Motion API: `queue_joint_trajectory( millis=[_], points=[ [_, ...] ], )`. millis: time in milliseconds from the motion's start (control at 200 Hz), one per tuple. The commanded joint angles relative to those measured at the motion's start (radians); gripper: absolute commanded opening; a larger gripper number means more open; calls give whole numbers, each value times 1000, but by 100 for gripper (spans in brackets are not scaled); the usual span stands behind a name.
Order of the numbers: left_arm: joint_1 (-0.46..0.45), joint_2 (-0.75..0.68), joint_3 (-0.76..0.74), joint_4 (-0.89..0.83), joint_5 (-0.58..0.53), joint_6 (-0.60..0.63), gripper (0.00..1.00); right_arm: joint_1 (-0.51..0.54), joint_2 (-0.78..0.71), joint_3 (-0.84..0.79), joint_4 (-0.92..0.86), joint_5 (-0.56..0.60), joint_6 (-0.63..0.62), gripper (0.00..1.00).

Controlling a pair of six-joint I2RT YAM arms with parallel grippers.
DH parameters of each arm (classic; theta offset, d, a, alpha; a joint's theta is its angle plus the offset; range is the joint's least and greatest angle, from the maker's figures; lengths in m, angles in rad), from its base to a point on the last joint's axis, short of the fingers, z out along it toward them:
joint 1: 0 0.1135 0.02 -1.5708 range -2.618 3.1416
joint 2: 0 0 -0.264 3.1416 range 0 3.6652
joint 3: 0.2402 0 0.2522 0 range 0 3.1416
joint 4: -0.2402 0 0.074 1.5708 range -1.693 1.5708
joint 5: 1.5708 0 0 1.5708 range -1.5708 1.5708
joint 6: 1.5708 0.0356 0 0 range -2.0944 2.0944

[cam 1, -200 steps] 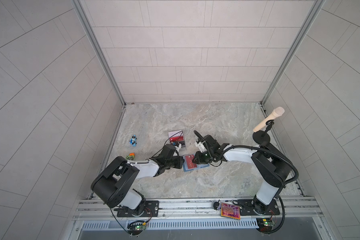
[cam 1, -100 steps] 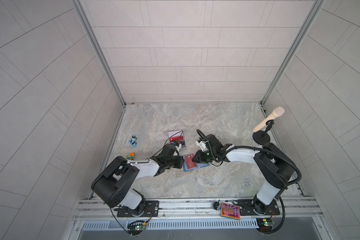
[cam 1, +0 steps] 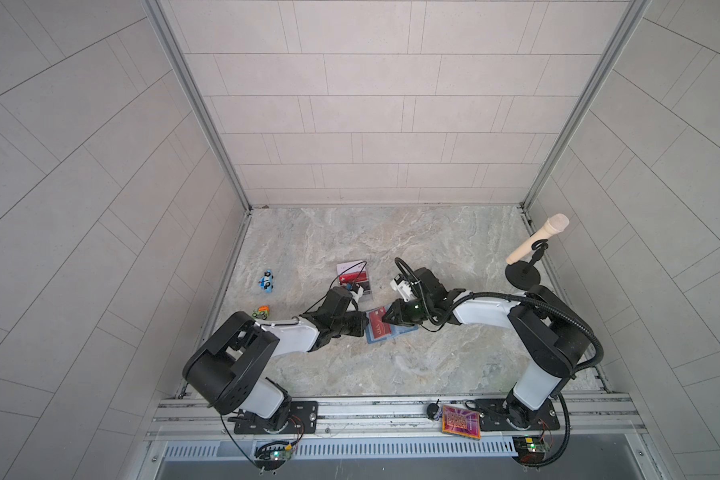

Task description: Take the credit cards out of the card holder

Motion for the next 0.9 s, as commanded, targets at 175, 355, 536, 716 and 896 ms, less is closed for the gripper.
queue_joint_trajectory(
  millis=[175,355,536,716,896],
  points=[
    [-5,28,-4,-61,-10,15,8,5,50,14,88,-62,43,25],
    [-6,28,-3,-60,-8,15,8,13,70,33,80,-74,38,25],
    [-5,33,1,-60,-8,13,8,22,100,50,77,-95,35,25],
    [-5,32,2,-60,-7,12,8,22,119,52,124,-121,60,25],
    [-6,33,2,-60,-9,12,8,22,138,62,131,-139,64,25]
  ],
)
